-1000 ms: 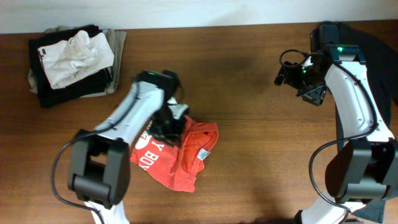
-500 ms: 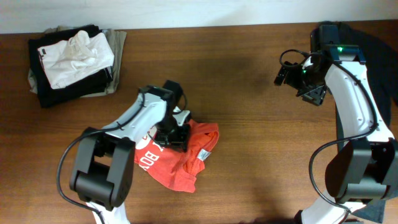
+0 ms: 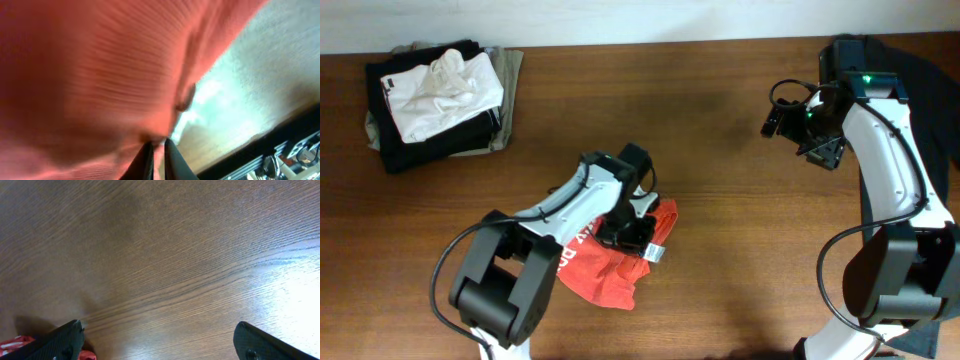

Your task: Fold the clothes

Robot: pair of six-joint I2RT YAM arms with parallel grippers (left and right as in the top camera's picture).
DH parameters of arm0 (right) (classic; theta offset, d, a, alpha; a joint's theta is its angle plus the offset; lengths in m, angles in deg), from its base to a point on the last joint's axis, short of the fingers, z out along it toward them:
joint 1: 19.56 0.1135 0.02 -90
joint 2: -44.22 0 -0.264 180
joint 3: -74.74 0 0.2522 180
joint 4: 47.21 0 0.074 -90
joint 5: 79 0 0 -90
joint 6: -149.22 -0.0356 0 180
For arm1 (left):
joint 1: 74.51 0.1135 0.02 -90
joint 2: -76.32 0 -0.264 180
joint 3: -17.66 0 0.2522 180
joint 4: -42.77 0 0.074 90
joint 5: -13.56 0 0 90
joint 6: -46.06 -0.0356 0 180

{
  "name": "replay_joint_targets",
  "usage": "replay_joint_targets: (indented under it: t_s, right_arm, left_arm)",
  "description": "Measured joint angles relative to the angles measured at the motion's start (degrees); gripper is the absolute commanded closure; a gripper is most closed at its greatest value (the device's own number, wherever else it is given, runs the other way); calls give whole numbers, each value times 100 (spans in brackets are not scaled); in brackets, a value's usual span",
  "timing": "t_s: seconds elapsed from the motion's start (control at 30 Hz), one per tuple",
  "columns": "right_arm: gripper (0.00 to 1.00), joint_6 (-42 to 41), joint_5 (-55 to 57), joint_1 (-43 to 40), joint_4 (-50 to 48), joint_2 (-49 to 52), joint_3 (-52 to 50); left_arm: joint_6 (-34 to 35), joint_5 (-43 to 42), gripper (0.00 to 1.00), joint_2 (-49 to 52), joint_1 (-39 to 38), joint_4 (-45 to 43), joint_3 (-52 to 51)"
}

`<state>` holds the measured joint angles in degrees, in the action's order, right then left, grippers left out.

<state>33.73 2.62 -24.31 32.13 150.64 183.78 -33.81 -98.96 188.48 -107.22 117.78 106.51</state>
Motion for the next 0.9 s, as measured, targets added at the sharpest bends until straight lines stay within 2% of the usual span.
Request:
replay_joint_targets:
  t_s: [0.1,0.2,0.3,0.43,0.5,0.63,0.9]
  right_arm:
    - [1,-2,0,0,0,-2,0]
    - [1,-2,0,0,4,-2,0]
    - [1,0,0,0,2,-2,0]
    - [1,-2,0,0,2,0,0]
    - [1,0,0,0,2,-2,0]
    - [1,0,0,0,-2,0,0]
    - [1,0,0,0,2,-2,0]
  left_arm:
    - [42,-2,97,-76,-267,295,0]
    - [46,72,92,-352,-229,675,229]
    - [173,577,87,-1143,20,1233,938]
    - [610,1390,87,-1825,645,2037,1062]
    - [721,1528,87,-1818,772,1923,876]
    - [1016,1550,87,-1779,772,1019,-186]
    - [1204,614,89,-1729,754,-610,-1786]
